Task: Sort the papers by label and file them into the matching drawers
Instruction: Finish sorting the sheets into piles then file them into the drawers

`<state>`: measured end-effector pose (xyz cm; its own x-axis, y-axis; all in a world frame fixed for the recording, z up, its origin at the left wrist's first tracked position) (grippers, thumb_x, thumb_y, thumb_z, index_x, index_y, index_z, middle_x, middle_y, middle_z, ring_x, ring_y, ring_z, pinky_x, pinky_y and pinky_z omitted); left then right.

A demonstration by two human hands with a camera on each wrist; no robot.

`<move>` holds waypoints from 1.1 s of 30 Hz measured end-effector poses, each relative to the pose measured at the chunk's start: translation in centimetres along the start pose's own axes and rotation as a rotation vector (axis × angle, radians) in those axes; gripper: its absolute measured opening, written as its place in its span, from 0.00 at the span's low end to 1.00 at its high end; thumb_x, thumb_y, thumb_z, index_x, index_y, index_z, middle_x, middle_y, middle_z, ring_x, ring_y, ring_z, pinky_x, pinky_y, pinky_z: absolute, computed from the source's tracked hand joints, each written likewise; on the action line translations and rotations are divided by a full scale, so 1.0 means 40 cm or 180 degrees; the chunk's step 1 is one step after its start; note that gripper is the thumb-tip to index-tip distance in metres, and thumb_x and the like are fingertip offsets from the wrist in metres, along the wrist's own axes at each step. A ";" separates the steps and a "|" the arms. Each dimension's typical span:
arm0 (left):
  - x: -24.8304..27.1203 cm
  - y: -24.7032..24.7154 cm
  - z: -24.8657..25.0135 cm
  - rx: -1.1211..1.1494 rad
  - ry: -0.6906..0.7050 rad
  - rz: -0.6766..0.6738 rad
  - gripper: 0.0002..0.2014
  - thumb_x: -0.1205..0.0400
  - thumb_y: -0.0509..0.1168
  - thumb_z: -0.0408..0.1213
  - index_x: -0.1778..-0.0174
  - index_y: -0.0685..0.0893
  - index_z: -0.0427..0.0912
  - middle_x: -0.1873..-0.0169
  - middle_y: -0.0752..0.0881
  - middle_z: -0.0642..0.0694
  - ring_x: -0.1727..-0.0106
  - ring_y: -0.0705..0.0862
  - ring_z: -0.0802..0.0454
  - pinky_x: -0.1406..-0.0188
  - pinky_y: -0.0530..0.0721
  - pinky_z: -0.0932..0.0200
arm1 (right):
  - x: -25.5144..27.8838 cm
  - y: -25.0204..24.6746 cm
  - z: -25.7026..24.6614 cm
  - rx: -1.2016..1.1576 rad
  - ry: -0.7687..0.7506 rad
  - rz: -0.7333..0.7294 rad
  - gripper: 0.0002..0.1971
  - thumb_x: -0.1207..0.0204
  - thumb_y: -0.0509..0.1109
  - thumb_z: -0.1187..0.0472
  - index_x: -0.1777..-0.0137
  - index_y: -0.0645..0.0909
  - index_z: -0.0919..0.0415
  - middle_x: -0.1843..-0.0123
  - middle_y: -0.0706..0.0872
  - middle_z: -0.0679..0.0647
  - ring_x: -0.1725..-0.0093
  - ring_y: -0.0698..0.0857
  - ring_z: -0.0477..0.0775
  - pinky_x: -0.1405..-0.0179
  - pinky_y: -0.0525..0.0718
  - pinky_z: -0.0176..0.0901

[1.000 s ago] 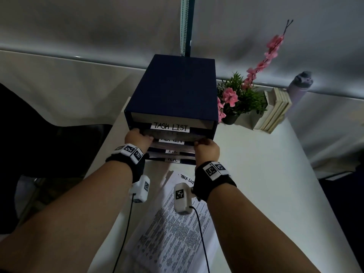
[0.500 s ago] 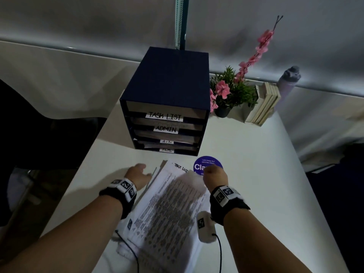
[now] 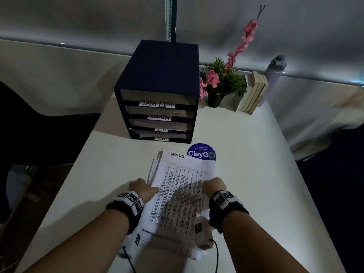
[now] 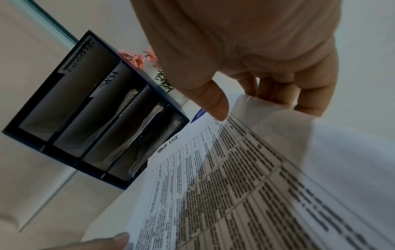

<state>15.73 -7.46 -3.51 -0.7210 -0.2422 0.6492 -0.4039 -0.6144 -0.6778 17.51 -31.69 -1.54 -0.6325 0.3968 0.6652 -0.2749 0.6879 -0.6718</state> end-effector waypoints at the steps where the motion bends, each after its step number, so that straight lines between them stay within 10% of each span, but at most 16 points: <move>1: 0.007 0.006 0.004 0.0069 0.0071 -0.0036 0.28 0.24 0.67 0.49 0.35 0.78 0.31 0.47 0.85 0.37 0.44 0.85 0.41 0.48 0.83 0.55 | 0.003 0.004 -0.001 0.0002 -0.0101 -0.0078 0.13 0.23 0.64 0.61 0.44 0.81 0.69 0.47 0.83 0.64 0.48 0.83 0.63 0.55 0.76 0.44; 6: 0.011 0.017 -0.013 0.0389 0.0249 -0.0216 0.06 0.22 0.64 0.40 0.57 0.81 0.40 0.66 0.82 0.47 0.63 0.83 0.47 0.64 0.79 0.60 | 0.026 0.036 0.024 -0.0115 -0.0144 -0.0037 0.18 0.24 0.63 0.57 0.38 0.79 0.66 0.38 0.82 0.64 0.40 0.83 0.65 0.44 0.81 0.48; 10: 0.012 0.014 -0.032 0.0337 0.0278 -0.0224 0.09 0.20 0.62 0.37 0.67 0.75 0.44 0.70 0.79 0.48 0.69 0.78 0.51 0.70 0.72 0.62 | 0.048 0.044 0.024 -0.1006 -0.0371 0.0137 0.21 0.24 0.65 0.63 0.33 0.67 0.64 0.38 0.75 0.65 0.48 0.79 0.66 0.44 0.80 0.53; 14: 0.021 0.003 -0.041 0.0442 0.0225 -0.0367 0.09 0.18 0.61 0.41 0.63 0.77 0.43 0.64 0.80 0.46 0.54 0.84 0.43 0.62 0.75 0.60 | 0.073 0.041 0.004 -0.1304 -0.1055 0.0019 0.21 0.25 0.63 0.67 0.32 0.69 0.61 0.55 0.82 0.56 0.53 0.83 0.62 0.52 0.86 0.53; 18: 0.020 -0.048 -0.025 0.1648 0.0259 -0.0308 0.26 0.17 0.62 0.48 0.28 0.73 0.34 0.32 0.78 0.38 0.31 0.77 0.37 0.35 0.76 0.50 | 0.135 -0.029 -0.057 -0.1794 -0.2078 -0.0145 0.21 0.28 0.66 0.73 0.39 0.75 0.52 0.56 0.86 0.54 0.58 0.86 0.58 0.63 0.87 0.45; 24: 0.053 -0.238 0.057 0.2860 0.1440 0.0803 0.30 0.30 0.74 0.57 0.33 0.77 0.55 0.36 0.84 0.53 0.34 0.82 0.49 0.32 0.79 0.40 | 0.219 -0.143 -0.168 -0.2407 -0.2931 -0.0040 0.20 0.26 0.65 0.76 0.49 0.76 0.47 0.46 0.86 0.61 0.49 0.85 0.57 0.48 0.86 0.56; 33: 0.148 -0.305 0.132 0.3415 0.2126 0.1207 0.22 0.25 0.66 0.15 0.43 0.77 0.44 0.53 0.85 0.50 0.56 0.87 0.67 0.50 0.88 0.63 | 0.242 -0.159 -0.188 -0.2721 -0.3069 0.0059 0.31 0.29 0.64 0.74 0.39 0.68 0.34 0.39 0.77 0.53 0.41 0.79 0.53 0.36 0.83 0.57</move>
<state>19.36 -5.34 10.43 -0.9520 -0.3051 -0.0230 0.3044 -0.9521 0.0306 18.58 -27.67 11.61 -0.9945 0.0598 -0.0854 0.0617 0.9979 -0.0191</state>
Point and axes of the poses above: each hand's wrist, its own x-axis away from the middle knuckle, its own y-axis out of the palm, z = x × y, the point moved 2 cm from there along -x, towards the middle knuckle
